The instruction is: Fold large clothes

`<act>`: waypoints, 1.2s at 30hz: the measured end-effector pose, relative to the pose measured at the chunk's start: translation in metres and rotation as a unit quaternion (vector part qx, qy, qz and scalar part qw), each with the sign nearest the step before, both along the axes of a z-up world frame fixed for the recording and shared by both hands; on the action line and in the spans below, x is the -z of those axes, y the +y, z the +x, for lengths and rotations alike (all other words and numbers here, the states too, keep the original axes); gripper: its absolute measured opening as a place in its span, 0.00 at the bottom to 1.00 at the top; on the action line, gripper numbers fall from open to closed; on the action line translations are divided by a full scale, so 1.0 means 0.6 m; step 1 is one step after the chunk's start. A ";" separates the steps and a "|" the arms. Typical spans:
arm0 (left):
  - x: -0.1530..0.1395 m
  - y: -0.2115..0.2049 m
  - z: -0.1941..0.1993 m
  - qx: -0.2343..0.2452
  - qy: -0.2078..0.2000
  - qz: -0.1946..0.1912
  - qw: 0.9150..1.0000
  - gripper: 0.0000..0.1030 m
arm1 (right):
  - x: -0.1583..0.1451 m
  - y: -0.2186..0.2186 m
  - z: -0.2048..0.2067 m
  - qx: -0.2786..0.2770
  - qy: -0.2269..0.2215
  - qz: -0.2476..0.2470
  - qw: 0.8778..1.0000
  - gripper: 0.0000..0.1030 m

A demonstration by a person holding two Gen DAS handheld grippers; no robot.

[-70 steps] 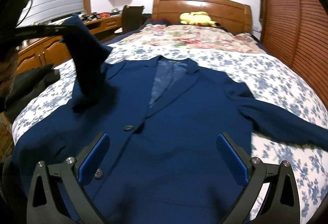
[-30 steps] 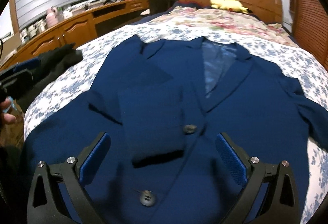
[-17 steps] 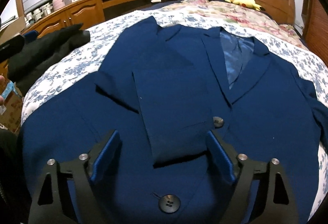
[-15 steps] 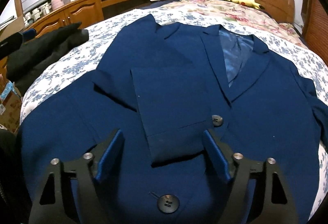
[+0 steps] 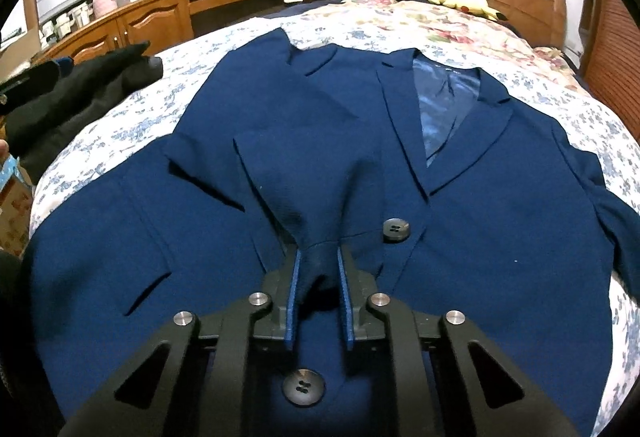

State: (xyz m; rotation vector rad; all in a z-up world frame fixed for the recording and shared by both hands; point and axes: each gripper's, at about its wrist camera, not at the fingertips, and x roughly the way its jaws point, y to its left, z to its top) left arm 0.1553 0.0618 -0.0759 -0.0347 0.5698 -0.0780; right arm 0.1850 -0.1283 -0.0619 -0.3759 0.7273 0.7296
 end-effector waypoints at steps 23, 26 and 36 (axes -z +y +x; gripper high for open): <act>-0.010 -0.060 0.019 0.008 -0.020 -0.001 1.000 0.78 | -0.109 -0.194 -0.104 0.054 -0.099 0.125 0.986 0.10; -0.011 -0.066 0.021 0.011 -0.018 -0.002 1.000 0.78 | -0.102 -0.220 -0.110 0.086 -0.099 0.113 0.985 0.10; -0.019 -0.091 0.027 0.025 -0.020 -0.005 0.999 0.78 | -0.027 -0.217 -0.127 0.110 -0.028 0.052 0.992 0.14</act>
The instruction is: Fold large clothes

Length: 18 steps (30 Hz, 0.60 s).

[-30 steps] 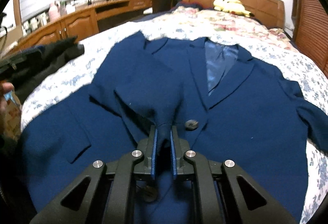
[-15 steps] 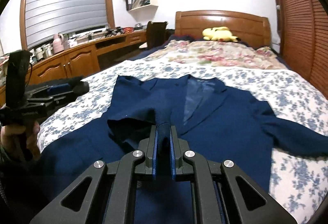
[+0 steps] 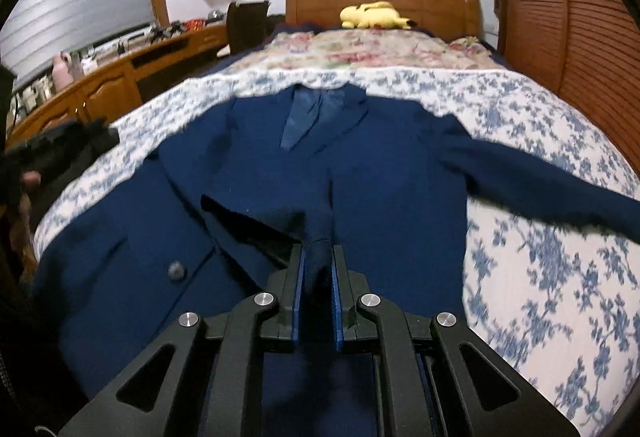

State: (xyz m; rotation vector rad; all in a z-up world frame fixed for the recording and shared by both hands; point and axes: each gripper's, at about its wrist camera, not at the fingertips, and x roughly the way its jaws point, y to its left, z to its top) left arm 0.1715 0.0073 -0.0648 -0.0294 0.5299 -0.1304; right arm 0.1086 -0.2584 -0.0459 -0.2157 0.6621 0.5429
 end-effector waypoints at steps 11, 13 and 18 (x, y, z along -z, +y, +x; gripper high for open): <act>-0.013 -0.029 0.009 0.017 -0.004 -0.004 1.000 0.78 | -0.017 0.034 -0.032 -0.006 -0.004 -0.039 0.999 0.54; -0.015 -0.030 0.011 0.018 -0.005 -0.008 1.000 0.78 | -0.027 0.033 -0.011 -0.018 -0.002 -0.039 0.999 0.55; -0.019 -0.029 0.014 0.020 -0.007 -0.014 1.000 0.78 | -0.022 0.077 0.021 -0.052 0.001 -0.055 0.997 0.55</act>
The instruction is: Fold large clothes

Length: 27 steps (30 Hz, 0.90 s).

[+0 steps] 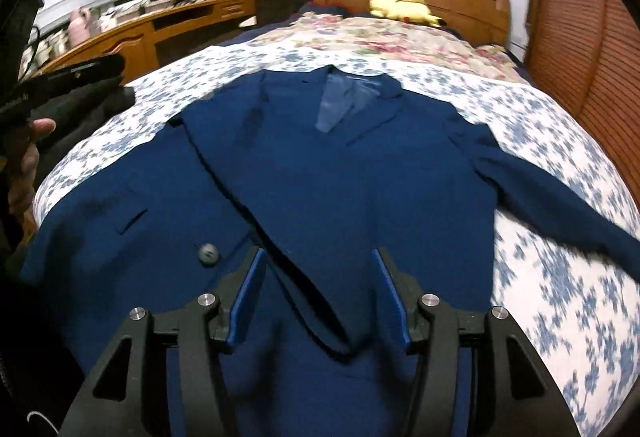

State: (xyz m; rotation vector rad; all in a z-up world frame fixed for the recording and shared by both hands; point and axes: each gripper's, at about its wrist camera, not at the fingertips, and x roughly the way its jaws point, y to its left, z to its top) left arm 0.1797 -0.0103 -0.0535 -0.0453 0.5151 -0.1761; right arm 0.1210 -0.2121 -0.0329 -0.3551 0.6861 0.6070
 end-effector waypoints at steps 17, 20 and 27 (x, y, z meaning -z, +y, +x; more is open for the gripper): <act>-0.012 0.017 -0.013 -0.001 -0.013 -0.006 1.000 0.78 | 0.057 0.078 0.117 -0.034 0.047 -0.070 0.996 0.09; -0.012 0.017 -0.015 0.000 -0.014 -0.004 1.000 0.78 | 0.026 0.053 0.123 -0.019 0.035 -0.033 0.999 0.07; -0.010 0.012 -0.019 0.011 -0.012 -0.006 1.000 0.78 | -0.035 -0.041 0.143 0.049 -0.017 0.001 0.999 0.06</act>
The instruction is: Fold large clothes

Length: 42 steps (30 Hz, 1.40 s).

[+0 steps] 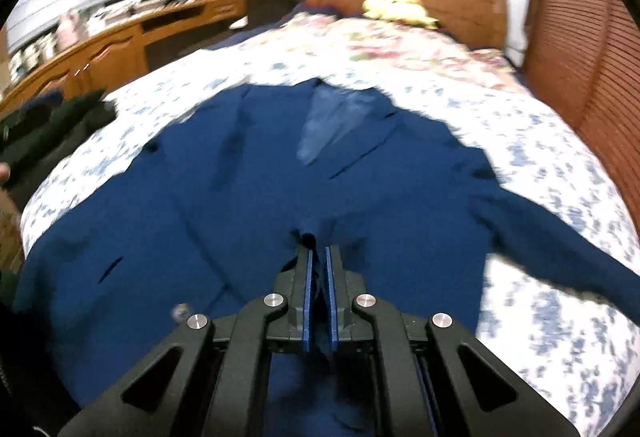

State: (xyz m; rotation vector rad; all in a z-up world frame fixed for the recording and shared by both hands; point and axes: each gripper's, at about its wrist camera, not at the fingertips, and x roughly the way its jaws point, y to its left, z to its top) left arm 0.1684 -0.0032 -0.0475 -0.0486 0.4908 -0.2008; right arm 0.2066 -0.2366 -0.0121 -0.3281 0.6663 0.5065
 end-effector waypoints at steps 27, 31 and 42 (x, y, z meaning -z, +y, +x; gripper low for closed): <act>0.040 -0.160 0.033 0.084 0.040 0.018 0.995 0.78 | -0.019 -0.333 0.180 0.262 0.022 -0.027 0.964 0.65; 0.044 -0.180 0.034 0.096 0.043 0.024 0.994 0.78 | -0.027 -0.383 0.195 0.299 0.013 -0.039 0.953 0.68; 0.058 -0.208 0.052 0.112 0.060 0.030 0.991 0.78 | -0.029 -0.510 0.269 0.406 0.028 0.039 0.912 0.69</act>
